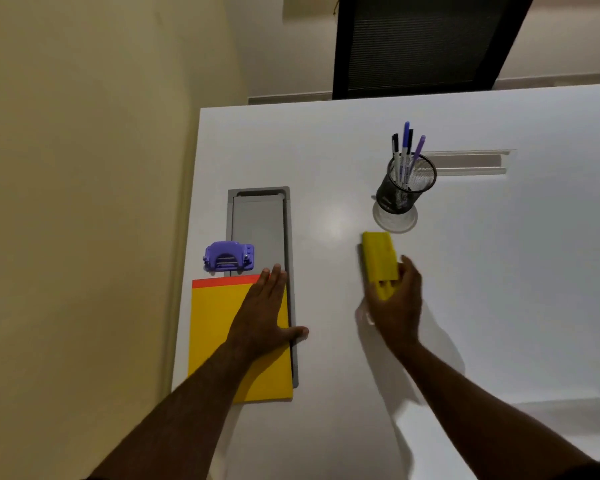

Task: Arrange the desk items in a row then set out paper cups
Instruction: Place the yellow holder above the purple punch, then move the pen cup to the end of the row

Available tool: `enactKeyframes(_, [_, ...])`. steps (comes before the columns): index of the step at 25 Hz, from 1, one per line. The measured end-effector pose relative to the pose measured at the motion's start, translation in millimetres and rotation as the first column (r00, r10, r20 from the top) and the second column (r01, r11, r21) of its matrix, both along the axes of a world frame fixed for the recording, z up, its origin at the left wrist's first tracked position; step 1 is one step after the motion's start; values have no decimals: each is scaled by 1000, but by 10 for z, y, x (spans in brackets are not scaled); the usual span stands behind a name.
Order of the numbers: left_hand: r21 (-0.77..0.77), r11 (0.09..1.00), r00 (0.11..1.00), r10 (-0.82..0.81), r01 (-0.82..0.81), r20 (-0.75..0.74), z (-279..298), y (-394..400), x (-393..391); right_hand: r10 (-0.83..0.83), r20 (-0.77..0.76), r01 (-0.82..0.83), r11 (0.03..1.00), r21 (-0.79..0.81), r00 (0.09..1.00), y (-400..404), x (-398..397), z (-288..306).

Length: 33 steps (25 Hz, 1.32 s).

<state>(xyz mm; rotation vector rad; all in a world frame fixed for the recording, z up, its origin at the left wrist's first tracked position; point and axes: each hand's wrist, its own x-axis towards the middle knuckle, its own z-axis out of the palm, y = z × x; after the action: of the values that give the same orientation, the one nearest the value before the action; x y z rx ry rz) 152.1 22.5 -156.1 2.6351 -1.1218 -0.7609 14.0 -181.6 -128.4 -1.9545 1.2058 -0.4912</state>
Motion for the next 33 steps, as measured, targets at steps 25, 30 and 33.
enactKeyframes(25, [-154,974,975,187,-168,121,-45,734,82,491,15,-461,827,-321,871,298,1856,-100])
enactKeyframes(30, [-128,986,960,133,-104,246,-112,760,4,148,-9,-144,946,-291,989,-80,1005,-372])
enactKeyframes(33, [-125,987,956,132,-102,261,-152,774,-9,-176,-6,171,964,-203,984,-394,776,-429])
